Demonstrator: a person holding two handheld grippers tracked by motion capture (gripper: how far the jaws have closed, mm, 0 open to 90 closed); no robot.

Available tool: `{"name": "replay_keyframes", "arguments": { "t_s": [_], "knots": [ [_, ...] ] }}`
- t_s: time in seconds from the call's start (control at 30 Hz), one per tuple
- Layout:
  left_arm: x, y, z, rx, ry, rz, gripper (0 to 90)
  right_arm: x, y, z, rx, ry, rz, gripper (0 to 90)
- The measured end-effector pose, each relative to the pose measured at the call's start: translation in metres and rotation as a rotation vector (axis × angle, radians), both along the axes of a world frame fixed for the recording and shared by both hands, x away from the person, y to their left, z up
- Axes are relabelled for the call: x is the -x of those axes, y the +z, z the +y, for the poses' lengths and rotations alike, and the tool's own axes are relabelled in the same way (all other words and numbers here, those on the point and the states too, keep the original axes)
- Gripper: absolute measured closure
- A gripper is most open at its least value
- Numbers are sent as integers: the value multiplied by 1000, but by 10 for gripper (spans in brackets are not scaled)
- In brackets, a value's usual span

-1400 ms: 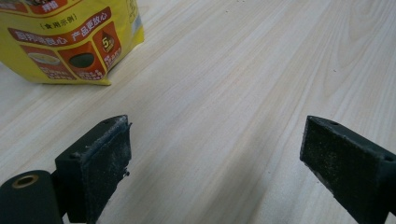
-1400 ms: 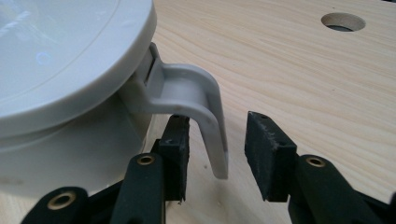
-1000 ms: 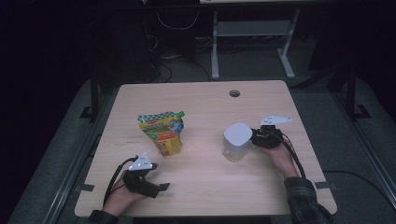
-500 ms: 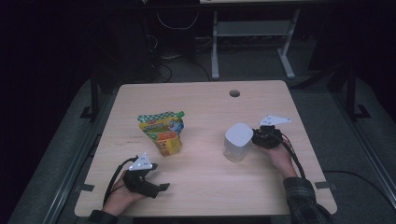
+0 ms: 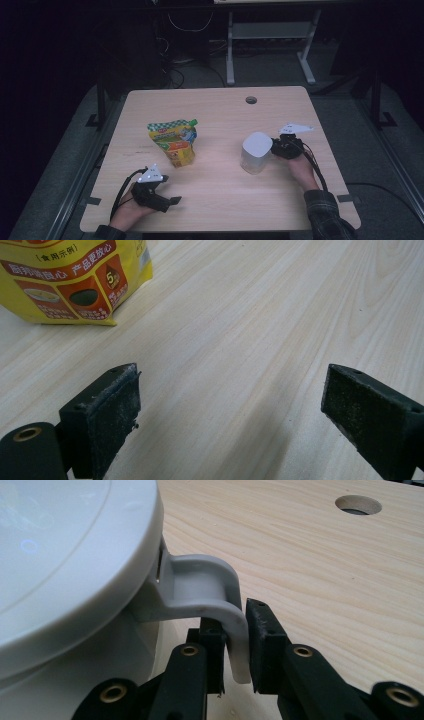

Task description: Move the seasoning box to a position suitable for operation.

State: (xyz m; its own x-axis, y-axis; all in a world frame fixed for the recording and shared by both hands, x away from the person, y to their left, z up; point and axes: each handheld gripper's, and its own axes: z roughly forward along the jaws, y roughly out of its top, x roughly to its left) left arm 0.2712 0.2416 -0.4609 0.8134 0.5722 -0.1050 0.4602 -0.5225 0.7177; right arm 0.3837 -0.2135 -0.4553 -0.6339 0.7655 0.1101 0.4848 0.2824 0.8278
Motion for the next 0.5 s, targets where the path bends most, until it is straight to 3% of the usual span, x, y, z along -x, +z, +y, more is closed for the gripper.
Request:
{"name": "replay_keyframes", "arguments": {
  "t_s": [0.5],
  "knots": [
    [0, 1, 0, -3, -6, 2, 84, 11, 12, -1, -38, 10, 10, 785]
  ]
}}
